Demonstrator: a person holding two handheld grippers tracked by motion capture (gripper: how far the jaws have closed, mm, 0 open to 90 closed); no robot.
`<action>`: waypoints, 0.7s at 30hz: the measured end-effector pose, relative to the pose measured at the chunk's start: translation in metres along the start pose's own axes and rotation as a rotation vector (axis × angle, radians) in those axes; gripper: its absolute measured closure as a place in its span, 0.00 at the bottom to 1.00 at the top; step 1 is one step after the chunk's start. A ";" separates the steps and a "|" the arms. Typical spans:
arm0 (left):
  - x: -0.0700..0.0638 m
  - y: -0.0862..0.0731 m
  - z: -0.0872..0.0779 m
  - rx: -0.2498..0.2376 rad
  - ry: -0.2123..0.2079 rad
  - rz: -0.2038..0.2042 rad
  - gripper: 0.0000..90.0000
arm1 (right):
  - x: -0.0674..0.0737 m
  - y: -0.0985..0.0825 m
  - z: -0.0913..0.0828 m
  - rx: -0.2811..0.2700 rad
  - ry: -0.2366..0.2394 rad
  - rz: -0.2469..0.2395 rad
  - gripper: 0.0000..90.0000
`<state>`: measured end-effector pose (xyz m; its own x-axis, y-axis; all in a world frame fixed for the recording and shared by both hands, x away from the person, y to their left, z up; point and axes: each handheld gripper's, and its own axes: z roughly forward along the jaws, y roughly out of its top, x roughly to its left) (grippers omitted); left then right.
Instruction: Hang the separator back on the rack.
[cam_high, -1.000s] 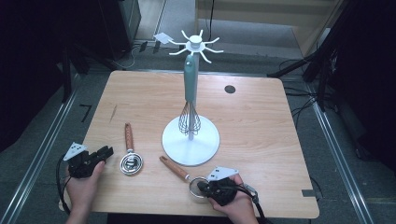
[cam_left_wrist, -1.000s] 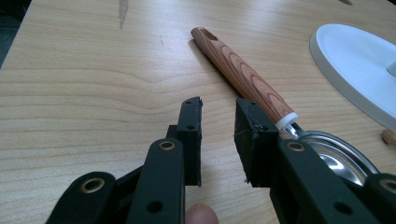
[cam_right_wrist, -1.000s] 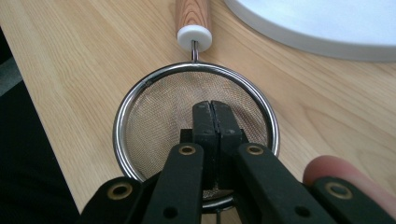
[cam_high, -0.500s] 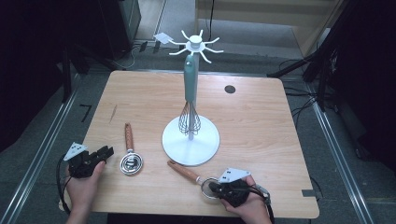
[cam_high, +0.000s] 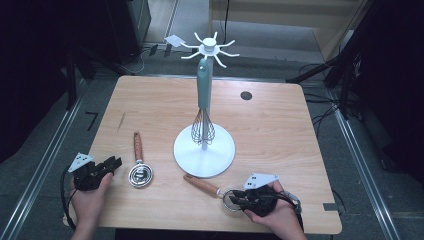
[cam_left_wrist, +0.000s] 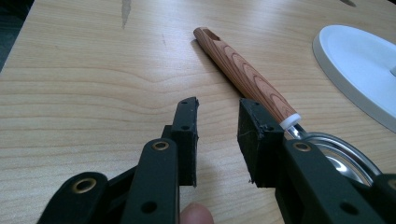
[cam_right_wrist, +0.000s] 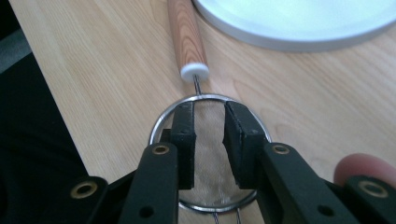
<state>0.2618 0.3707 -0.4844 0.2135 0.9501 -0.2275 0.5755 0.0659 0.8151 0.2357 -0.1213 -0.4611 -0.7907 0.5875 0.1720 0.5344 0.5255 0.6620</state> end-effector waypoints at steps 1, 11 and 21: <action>0.000 0.000 0.000 0.002 -0.001 0.002 0.77 | 0.000 0.010 0.001 0.024 -0.001 -0.012 0.80; 0.000 0.000 0.001 0.003 -0.002 0.000 0.76 | -0.002 0.050 0.024 0.150 0.022 -0.009 0.75; 0.001 0.000 0.000 -0.002 0.004 -0.002 0.73 | 0.000 0.067 0.046 0.287 0.068 -0.001 0.71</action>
<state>0.2620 0.3714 -0.4843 0.2093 0.9511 -0.2270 0.5746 0.0682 0.8156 0.2852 -0.0584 -0.4504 -0.8041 0.5496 0.2268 0.5889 0.6841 0.4303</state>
